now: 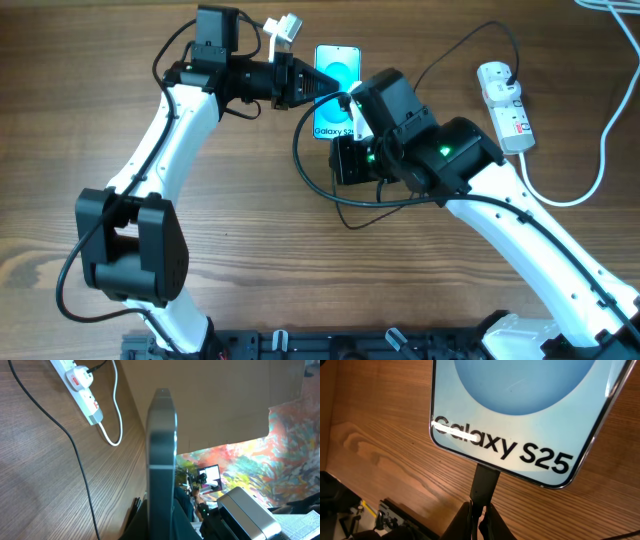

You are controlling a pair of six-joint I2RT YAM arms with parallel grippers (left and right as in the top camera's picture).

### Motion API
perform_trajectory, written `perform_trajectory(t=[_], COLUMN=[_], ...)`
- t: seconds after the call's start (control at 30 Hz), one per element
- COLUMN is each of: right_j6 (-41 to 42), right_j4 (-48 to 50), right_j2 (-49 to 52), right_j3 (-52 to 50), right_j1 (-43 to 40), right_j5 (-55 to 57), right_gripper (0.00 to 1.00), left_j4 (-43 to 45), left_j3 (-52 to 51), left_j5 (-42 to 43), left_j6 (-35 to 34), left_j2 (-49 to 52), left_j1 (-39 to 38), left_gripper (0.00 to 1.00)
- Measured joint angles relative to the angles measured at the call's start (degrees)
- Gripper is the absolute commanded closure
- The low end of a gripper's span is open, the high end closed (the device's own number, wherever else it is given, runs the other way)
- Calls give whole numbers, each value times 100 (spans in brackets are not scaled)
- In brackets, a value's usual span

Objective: Plug charger to phone and switch on socket
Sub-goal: 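Release the plug and pull the right gripper back toward the power strip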

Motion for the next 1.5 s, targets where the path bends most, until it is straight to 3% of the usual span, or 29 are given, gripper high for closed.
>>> perform_trajectory(t=[0.2, 0.37, 0.43, 0.5, 0.53, 0.67, 1.03, 1.23, 1.5], right_j6=[0, -74, -109, -153, -166, -173, 173, 258, 260], right_j4=[2, 264, 50, -103, -175, -422, -1580, -1687, -1709], right_j2=[0, -24, -35, -52, -90, -350, -739, -728, -461], right_j3=[17, 717, 933, 1016, 1021, 1021, 1064, 1064, 905], right_j1=[-7, -227, -225, -227, -225, -227, -227, -225, -227], right_j5=[9, 352, 354, 376, 380, 442, 1738, 1810, 1805], right_gripper=[88, 73, 59, 28, 20, 1, 0, 0, 0], left_j4=[-2, -153, -155, -153, -155, -157, -1665, -1480, -629], left_j3=[0, -57, -59, -61, -63, -63, -116, -317, -354], left_j5=[2, 269, 369, 391, 385, 129, -2345, -3300, -3598], left_j6=[22, 81, 81, 81, 81, 83, 323, 330, -55], left_j2=[0, -4, -4, -4, -4, -4, -4, 170, 898], left_j1=[0, -133, -249, -258, -258, -258, -258, -264, -264], left_gripper=[96, 96, 96, 96, 96, 96, 96, 95, 92])
